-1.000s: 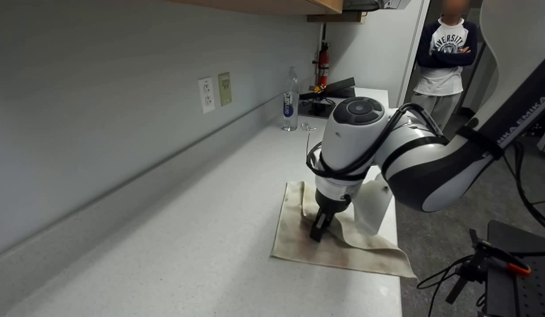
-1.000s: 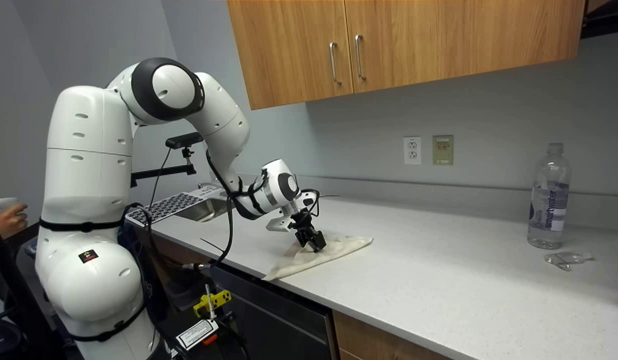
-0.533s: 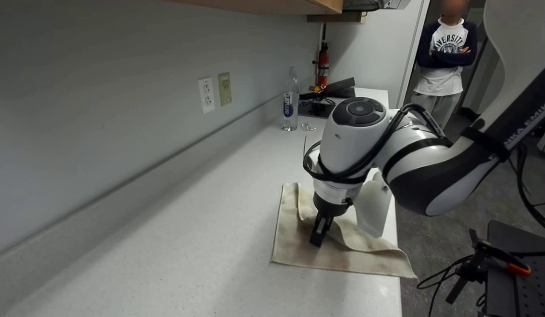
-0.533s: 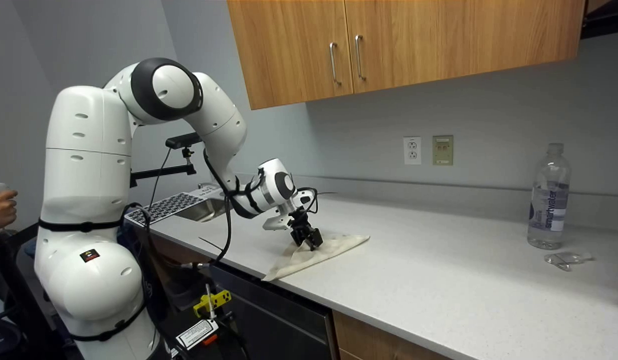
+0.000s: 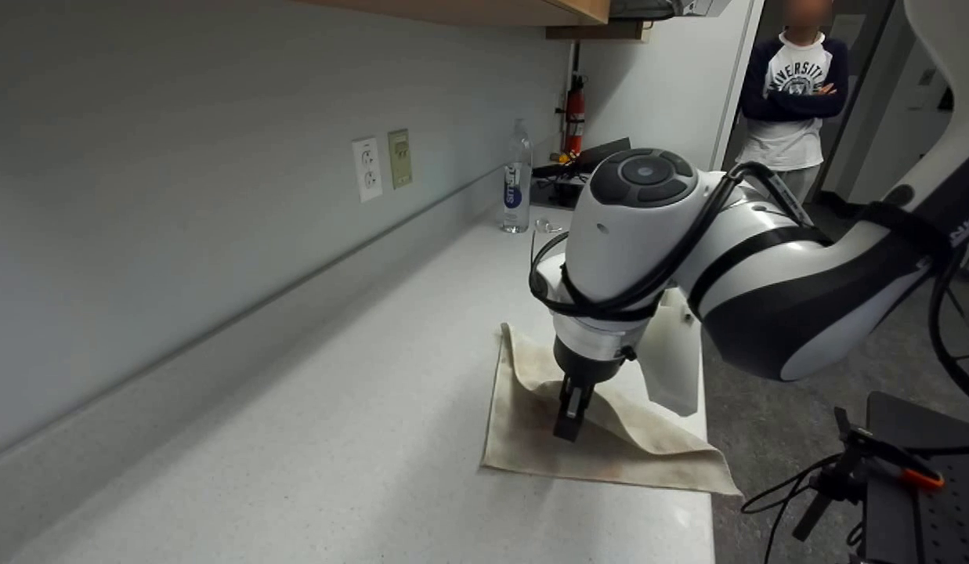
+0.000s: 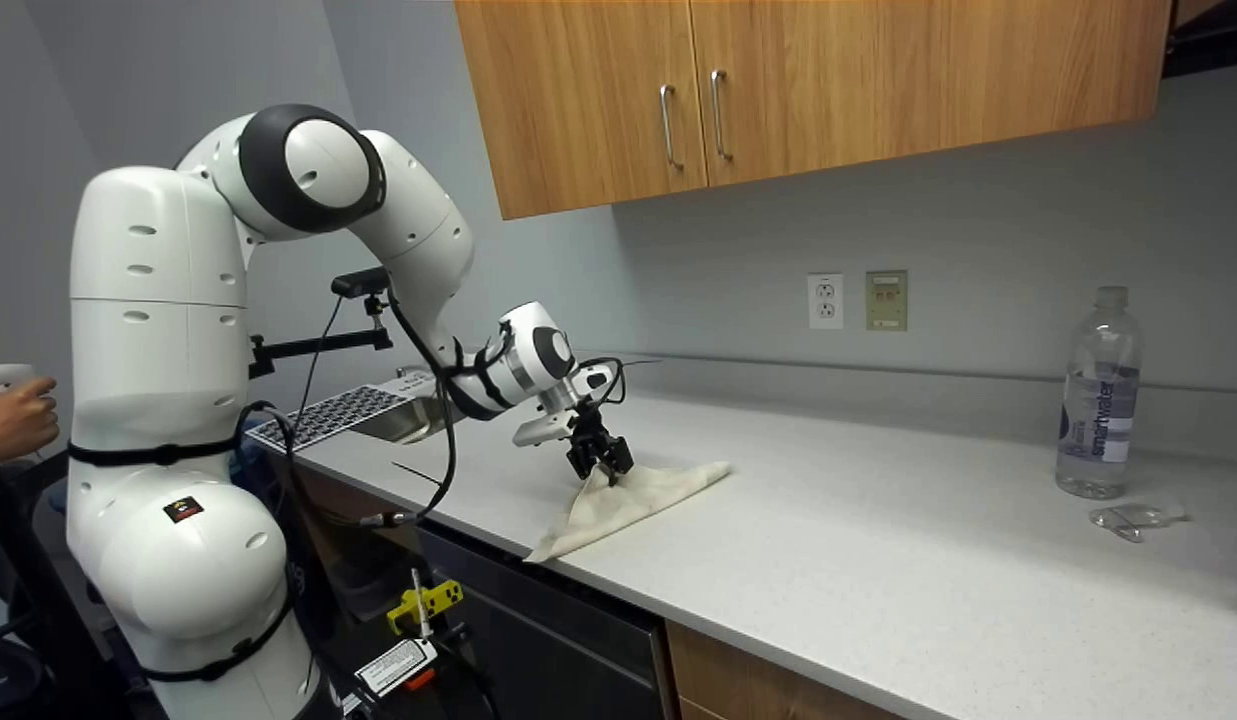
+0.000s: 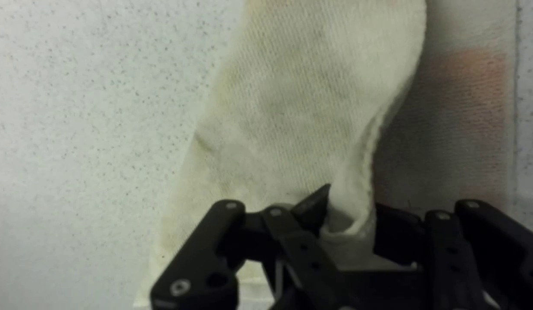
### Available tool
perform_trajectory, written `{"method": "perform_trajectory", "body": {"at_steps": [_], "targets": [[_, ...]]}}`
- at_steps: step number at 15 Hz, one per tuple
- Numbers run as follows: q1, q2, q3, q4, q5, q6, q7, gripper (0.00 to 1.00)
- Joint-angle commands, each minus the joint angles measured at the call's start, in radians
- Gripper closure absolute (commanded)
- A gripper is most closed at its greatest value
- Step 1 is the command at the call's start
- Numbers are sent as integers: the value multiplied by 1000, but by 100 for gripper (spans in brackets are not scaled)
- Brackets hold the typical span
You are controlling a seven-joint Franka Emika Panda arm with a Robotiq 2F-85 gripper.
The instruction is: Fold the towel on the countertop
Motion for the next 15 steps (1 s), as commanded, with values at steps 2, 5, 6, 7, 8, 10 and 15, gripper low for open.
{"method": "perform_trajectory", "body": {"at_steps": [2,5,6,7,8,10,15], "targets": [[-5,-33,19,-12,25,-2,-51,100],[-17,-31,38,-19,74,20,-93,100],[-25,39,28,31,86,44,-111,100],[-22,44,26,33,98,59,-120,100],[-15,52,17,37,95,77,-122,100],[-13,73,-1,47,90,122,-140,100],[-1,107,-24,77,126,167,-165,100]]}}
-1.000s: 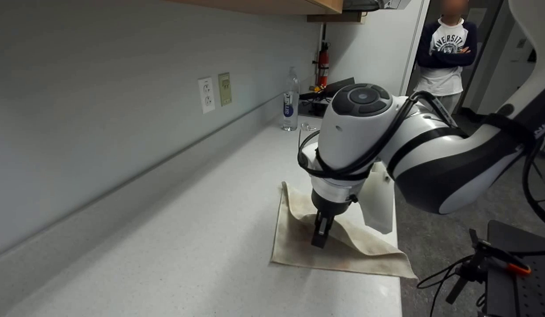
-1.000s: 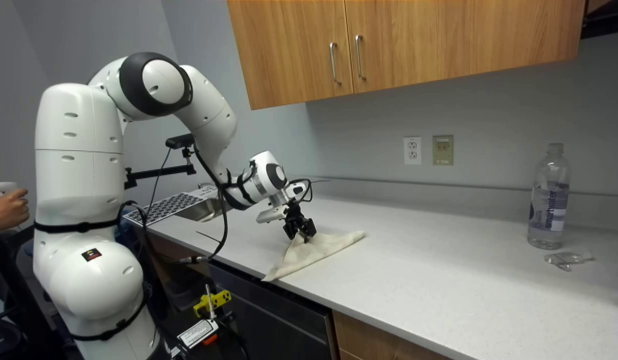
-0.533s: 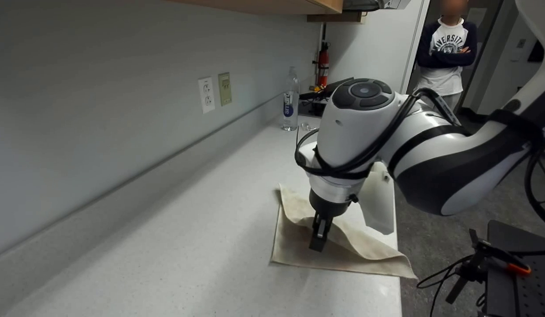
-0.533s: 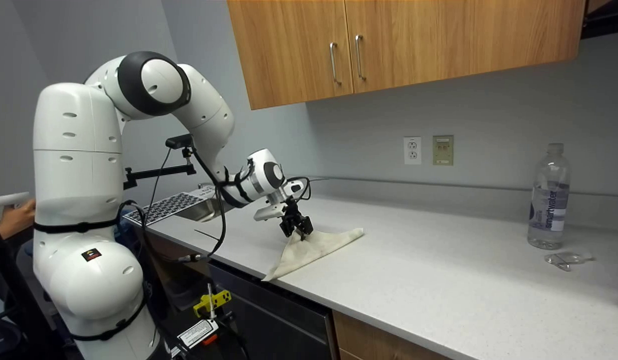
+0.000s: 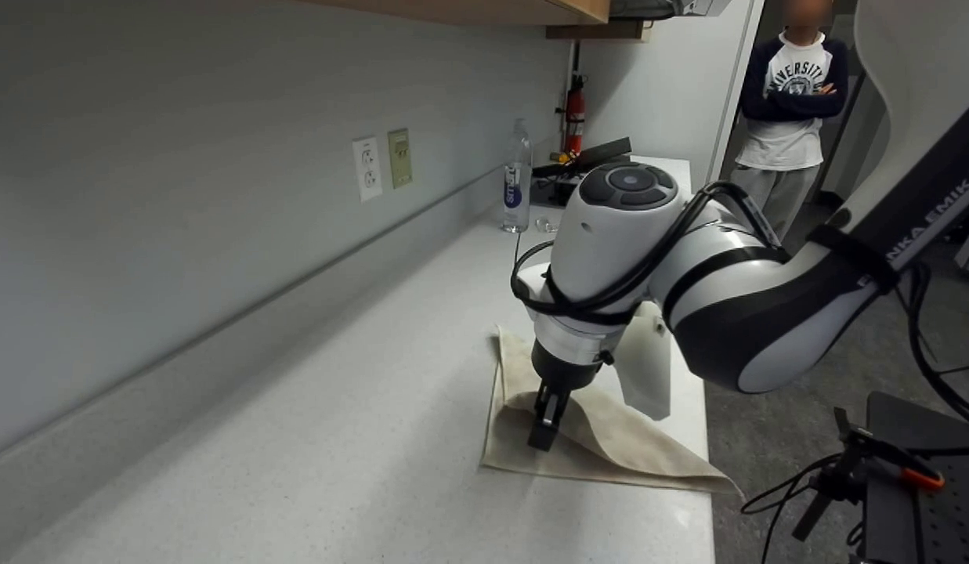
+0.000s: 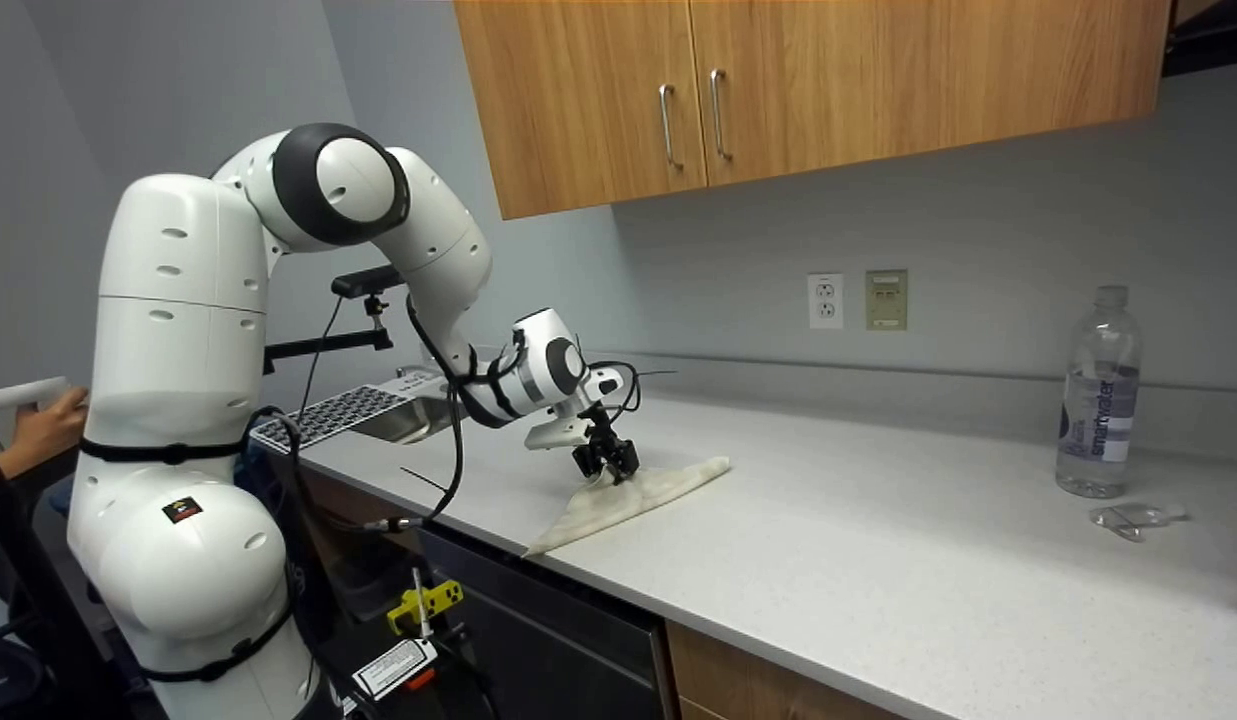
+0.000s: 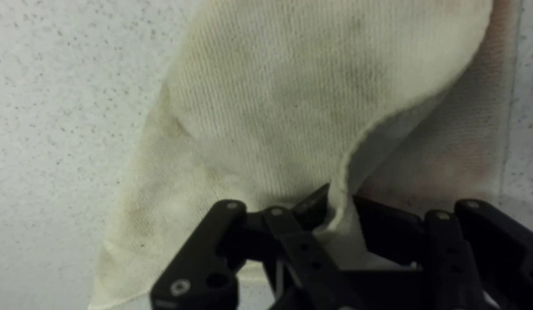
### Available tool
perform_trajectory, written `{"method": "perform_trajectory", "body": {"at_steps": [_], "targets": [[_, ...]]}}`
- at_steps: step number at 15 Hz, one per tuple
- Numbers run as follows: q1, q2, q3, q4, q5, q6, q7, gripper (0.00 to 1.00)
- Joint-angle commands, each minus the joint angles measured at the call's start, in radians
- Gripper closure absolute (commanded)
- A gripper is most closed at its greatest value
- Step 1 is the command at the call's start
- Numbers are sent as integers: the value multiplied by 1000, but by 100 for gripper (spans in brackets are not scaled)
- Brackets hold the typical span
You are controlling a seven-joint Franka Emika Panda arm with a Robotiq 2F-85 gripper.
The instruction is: Fold the towel on the countertop
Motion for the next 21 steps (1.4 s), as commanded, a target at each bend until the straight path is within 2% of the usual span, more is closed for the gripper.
{"method": "perform_trajectory", "body": {"at_steps": [1,4,5,6,8,12,16,21], "targets": [[7,26,-11,34,53,26,-55,100],[12,22,-1,36,108,14,-74,100],[17,17,-2,34,117,2,-78,75],[19,14,-2,31,125,-4,-83,72],[25,1,-4,24,137,-32,-80,60],[28,-28,-4,15,150,-88,-72,29],[11,-58,38,3,203,-132,-100,1],[-1,-117,107,-15,314,-156,-176,0]]}}
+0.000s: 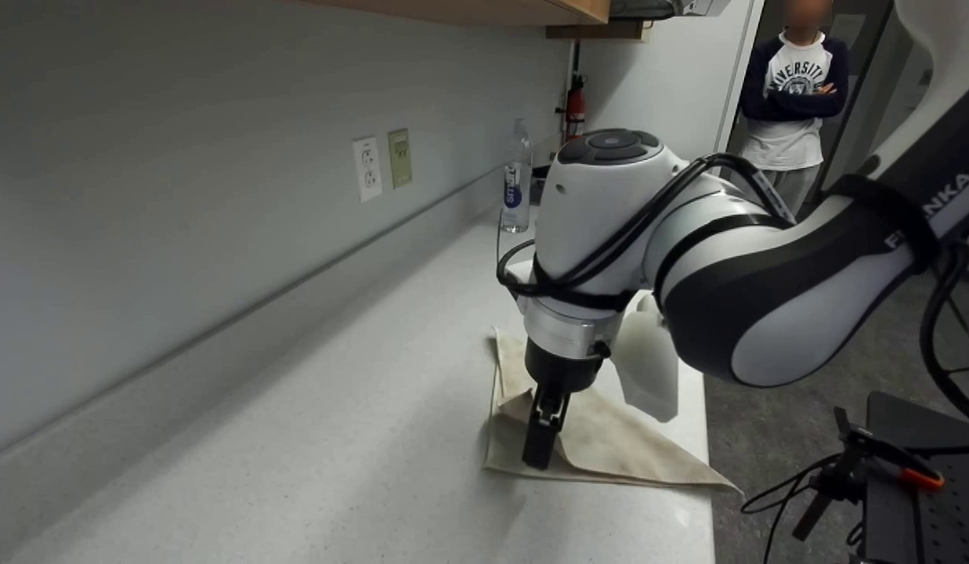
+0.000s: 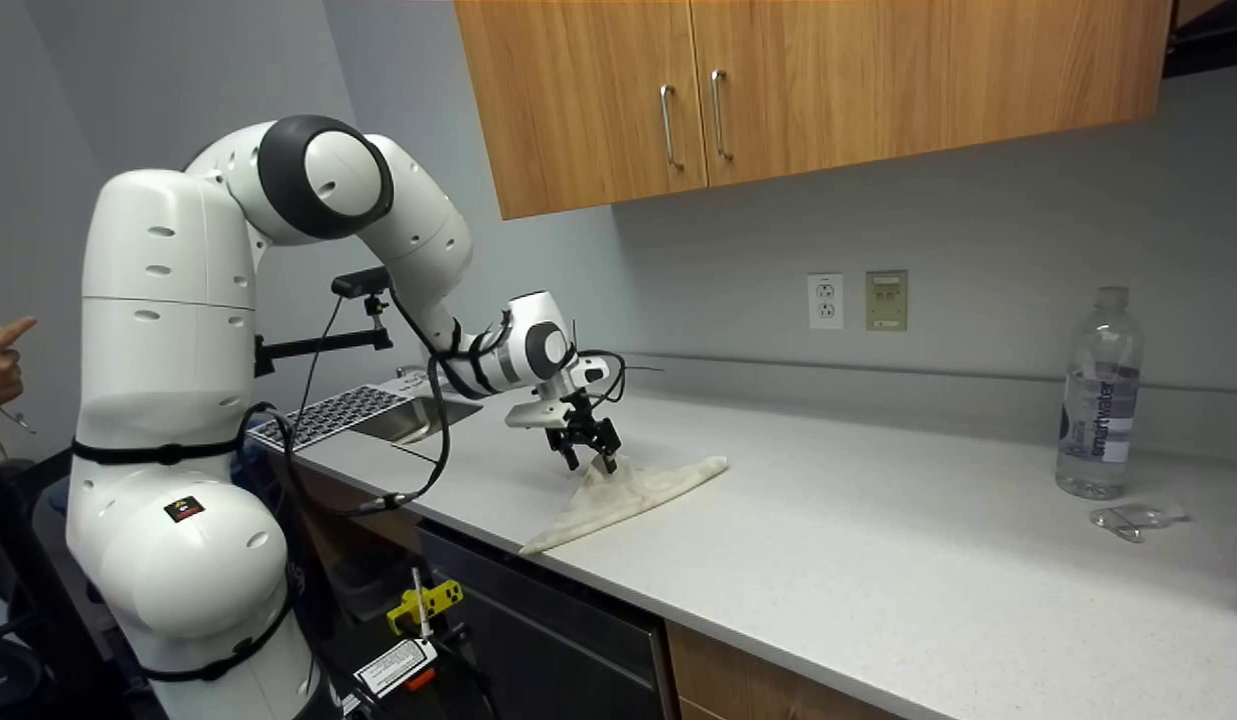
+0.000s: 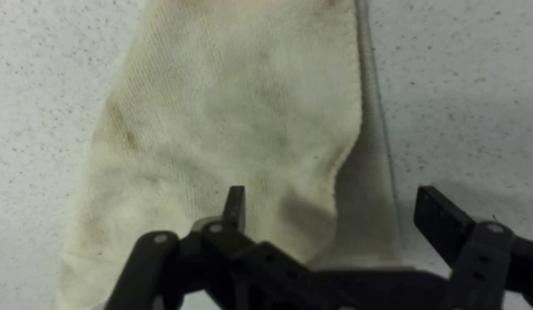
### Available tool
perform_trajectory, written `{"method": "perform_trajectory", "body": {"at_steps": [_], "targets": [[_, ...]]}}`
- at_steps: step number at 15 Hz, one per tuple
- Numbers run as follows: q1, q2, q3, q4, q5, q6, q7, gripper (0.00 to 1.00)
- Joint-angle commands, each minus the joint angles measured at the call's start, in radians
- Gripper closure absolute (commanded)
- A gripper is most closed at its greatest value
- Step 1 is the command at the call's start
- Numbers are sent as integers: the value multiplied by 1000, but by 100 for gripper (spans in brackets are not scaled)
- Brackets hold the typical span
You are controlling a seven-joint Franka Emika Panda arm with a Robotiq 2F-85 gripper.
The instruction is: Fold the towel on the countertop
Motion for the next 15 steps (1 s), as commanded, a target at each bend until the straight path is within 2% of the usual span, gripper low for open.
{"method": "perform_trajectory", "body": {"at_steps": [1,6,15], "targets": [[-8,-79,38,-35,72,-39,-63,0],[-32,-154,42,-105,83,-109,-75,0],[-133,-235,25,-307,196,-100,-119,0]]}}
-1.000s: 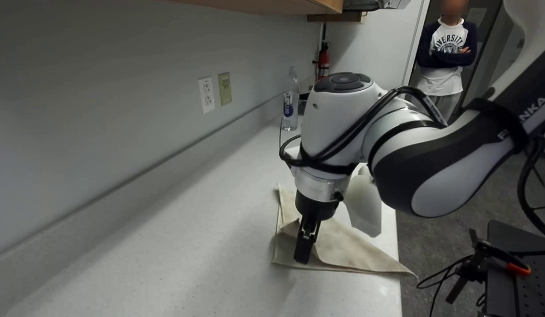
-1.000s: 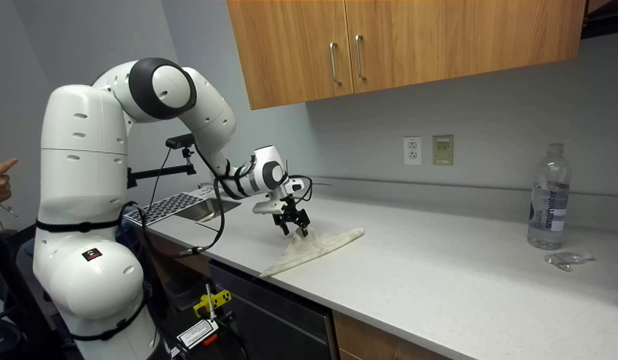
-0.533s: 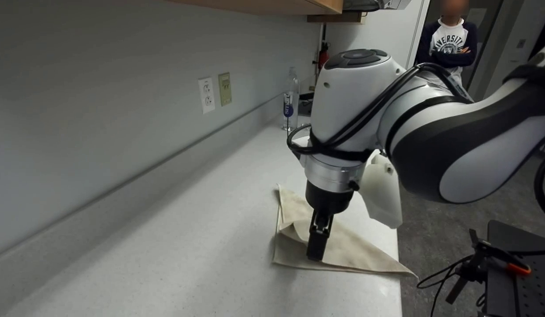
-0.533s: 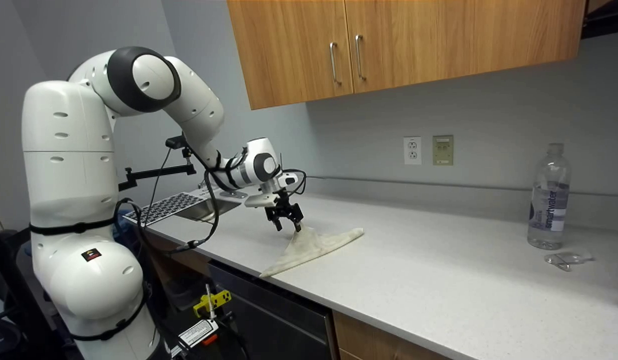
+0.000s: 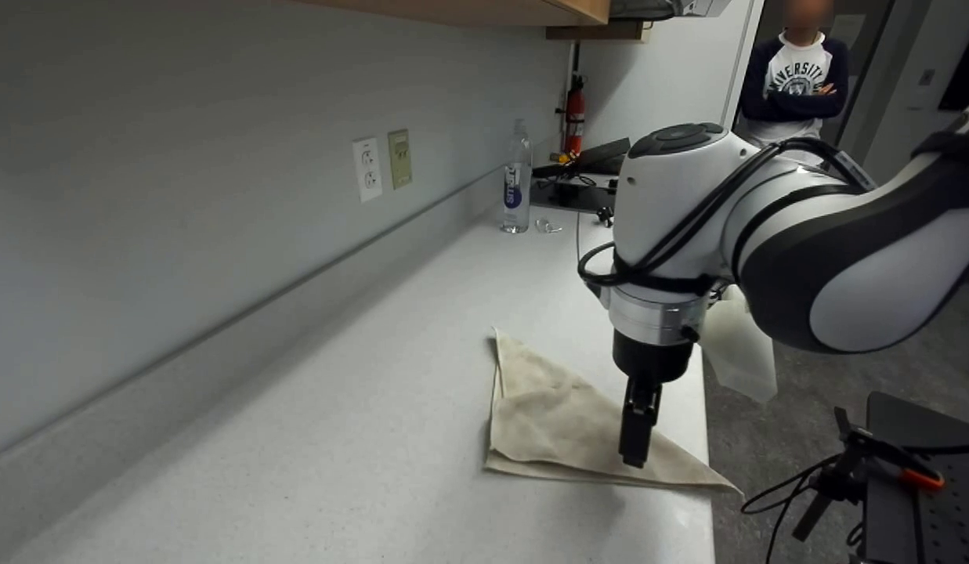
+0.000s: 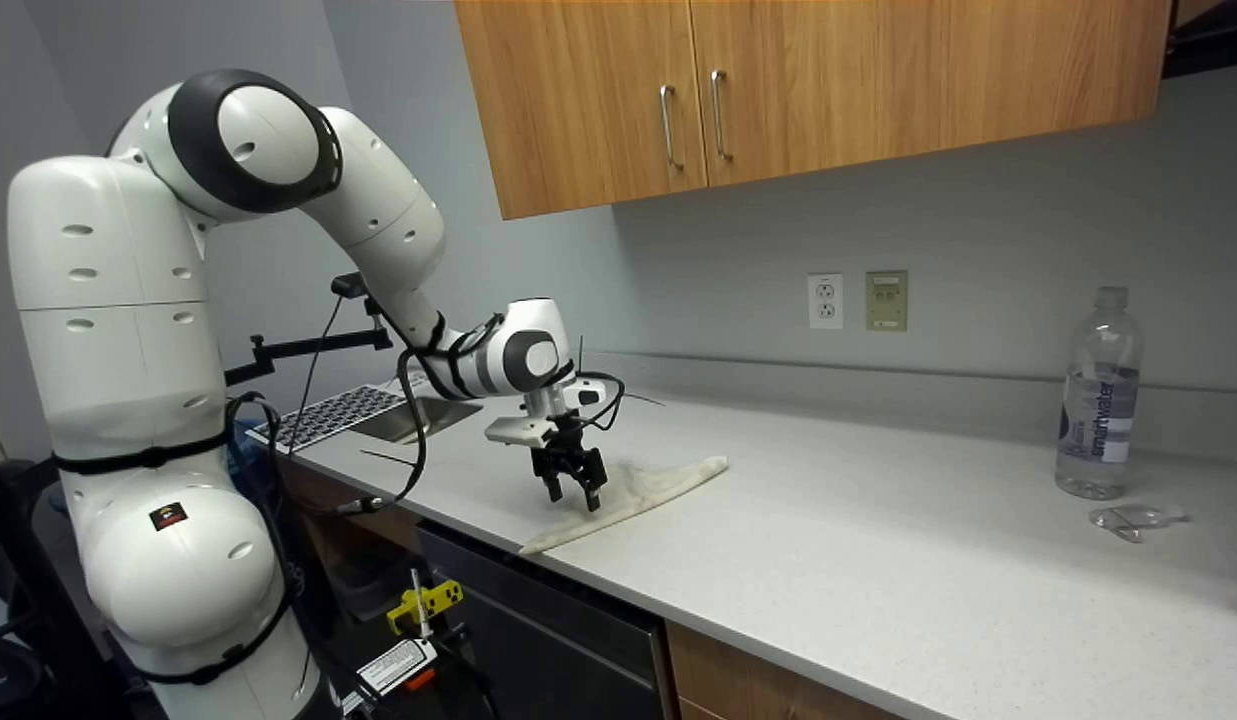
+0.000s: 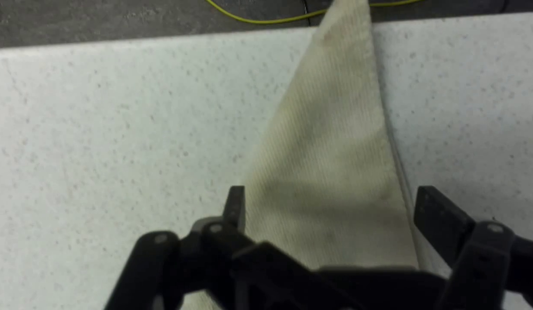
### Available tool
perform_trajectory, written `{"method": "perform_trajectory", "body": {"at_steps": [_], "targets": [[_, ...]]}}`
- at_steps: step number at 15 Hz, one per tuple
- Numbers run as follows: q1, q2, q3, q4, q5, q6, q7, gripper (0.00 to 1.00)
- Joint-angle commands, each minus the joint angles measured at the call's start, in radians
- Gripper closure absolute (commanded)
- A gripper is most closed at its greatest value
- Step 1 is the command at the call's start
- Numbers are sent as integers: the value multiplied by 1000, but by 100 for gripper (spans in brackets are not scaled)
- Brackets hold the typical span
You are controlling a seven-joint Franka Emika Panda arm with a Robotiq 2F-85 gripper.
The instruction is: Fold the towel on the countertop
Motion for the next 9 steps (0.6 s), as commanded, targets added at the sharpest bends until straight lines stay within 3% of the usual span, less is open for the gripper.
{"method": "perform_trajectory", "body": {"at_steps": [1,9], "targets": [[-41,-74,-2,-97,69,-4,-45,0],[-69,-167,2,-210,165,-14,-65,0]]}}
